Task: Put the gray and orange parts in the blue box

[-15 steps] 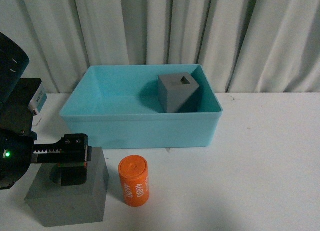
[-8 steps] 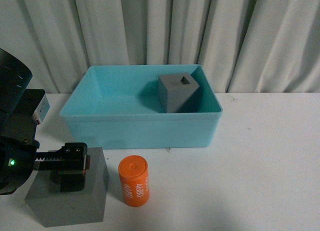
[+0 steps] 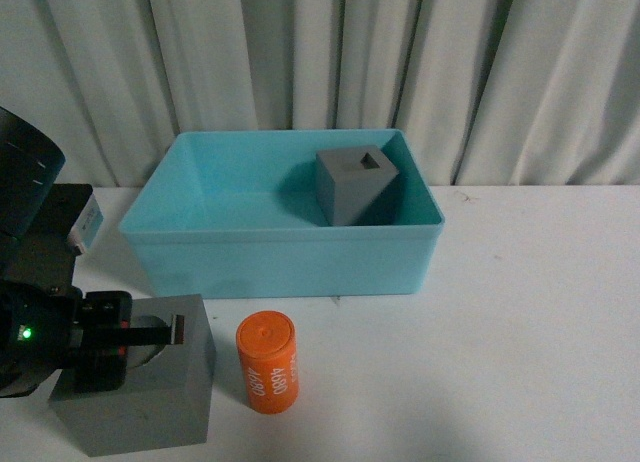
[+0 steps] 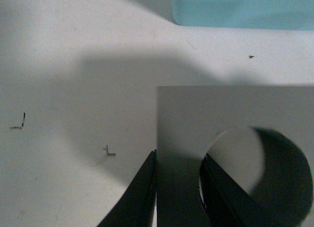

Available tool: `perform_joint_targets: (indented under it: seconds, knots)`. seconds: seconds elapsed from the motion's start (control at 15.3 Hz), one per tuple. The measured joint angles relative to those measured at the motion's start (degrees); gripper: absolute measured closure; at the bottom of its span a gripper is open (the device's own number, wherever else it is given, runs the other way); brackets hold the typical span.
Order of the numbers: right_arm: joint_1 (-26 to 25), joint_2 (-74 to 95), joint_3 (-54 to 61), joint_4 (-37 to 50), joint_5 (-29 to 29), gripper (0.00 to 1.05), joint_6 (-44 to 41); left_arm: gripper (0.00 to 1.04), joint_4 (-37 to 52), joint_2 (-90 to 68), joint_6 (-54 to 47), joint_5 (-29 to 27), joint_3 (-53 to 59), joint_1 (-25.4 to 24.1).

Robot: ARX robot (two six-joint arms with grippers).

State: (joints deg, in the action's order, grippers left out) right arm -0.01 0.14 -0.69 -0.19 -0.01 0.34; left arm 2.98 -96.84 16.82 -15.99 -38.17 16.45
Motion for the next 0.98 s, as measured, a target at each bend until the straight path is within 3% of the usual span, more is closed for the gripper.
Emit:
perform_joint_targets:
  seconds: [0.07, 0.13, 0.39, 0.59, 0.98]
  knots:
    - [0.0, 0.0, 0.0, 0.0, 0.02, 0.06, 0.0, 0.83, -1.05, 0.94, 1.05, 0.44, 0.2, 0.0]
    - [0.0, 0.0, 0.0, -0.02, 0.0, 0.06, 0.0, 0.84, -3.26, 2.47, 1.33, 0.28, 0.22, 0.24]
    - [0.0, 0.0, 0.0, 0.0, 0.0, 0.06, 0.0, 0.86, -13.81, 14.34, 1.57, 0.07, -1.81, 1.79]
    - [0.0, 0.0, 0.0, 0.0, 0.0, 0.06, 0.0, 0.86, -13.62, 20.0, 1.88, -0.28, -13.97, 1.97]
    - [0.0, 0.0, 0.0, 0.0, 0.0, 0.06, 0.0, 0.86, -6.95, -2.32, -4.57, -3.83, -31.36, 2.54]
